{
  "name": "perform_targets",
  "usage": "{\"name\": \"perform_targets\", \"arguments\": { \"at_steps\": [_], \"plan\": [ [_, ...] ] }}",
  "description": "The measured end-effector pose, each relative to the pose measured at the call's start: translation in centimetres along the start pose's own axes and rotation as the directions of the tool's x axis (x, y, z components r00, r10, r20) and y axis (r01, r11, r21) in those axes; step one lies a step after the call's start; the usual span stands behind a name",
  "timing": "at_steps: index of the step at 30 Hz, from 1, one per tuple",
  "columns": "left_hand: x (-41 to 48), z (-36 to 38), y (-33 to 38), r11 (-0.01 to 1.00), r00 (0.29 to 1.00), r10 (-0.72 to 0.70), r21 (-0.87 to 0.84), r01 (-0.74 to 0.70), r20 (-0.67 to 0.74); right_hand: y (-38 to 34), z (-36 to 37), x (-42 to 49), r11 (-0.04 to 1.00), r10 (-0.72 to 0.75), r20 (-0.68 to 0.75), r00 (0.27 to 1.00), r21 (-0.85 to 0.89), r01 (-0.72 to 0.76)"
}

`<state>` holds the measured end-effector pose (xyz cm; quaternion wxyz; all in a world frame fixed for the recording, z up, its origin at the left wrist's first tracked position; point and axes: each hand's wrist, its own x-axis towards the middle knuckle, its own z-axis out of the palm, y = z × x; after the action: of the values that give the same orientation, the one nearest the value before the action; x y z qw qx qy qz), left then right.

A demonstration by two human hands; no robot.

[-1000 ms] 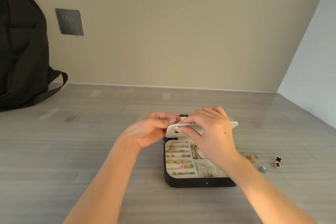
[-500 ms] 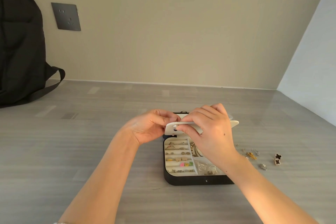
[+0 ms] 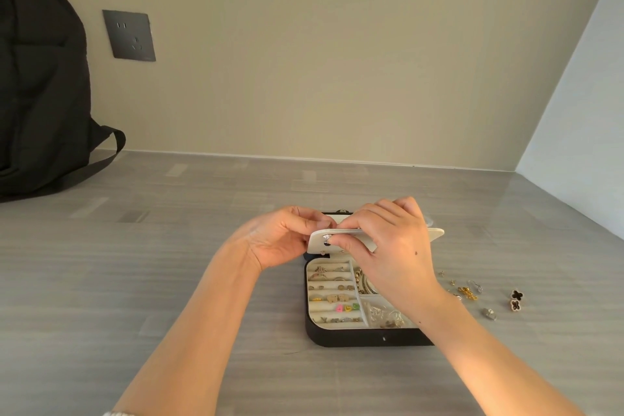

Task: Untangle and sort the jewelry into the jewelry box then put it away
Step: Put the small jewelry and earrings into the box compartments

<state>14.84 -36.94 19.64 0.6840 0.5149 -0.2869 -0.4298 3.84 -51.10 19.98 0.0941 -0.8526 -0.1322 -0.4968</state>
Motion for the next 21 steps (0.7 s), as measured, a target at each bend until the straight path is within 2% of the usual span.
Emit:
{"name": "perform_targets", "arguments": {
  "at_steps": [9, 16, 21],
  "plan": [
    [-0.06, 0.14, 0.28, 1.000, 1.000, 0.006, 0.000, -0.006, -0.007, -0.06, -0.06, -0.02, 1.000, 0.018, 0.013, 1.000, 0.000, -0.018],
    [-0.51, -0.04, 0.88, 0.992, 0.999, -0.053, 0.118, 0.052, 0.006, -0.17, 0.22, -0.25, 0.999, -0.006, 0.004, 1.000, -0.033, 0.006],
    [-0.56, -0.06, 0.89, 0.992, 0.998, -0.057, 0.114, 0.057, 0.001, -0.02, 0.06, -0.11, 1.000, -0.014, 0.001, 1.000, -0.018, 0.014]
  ]
}}
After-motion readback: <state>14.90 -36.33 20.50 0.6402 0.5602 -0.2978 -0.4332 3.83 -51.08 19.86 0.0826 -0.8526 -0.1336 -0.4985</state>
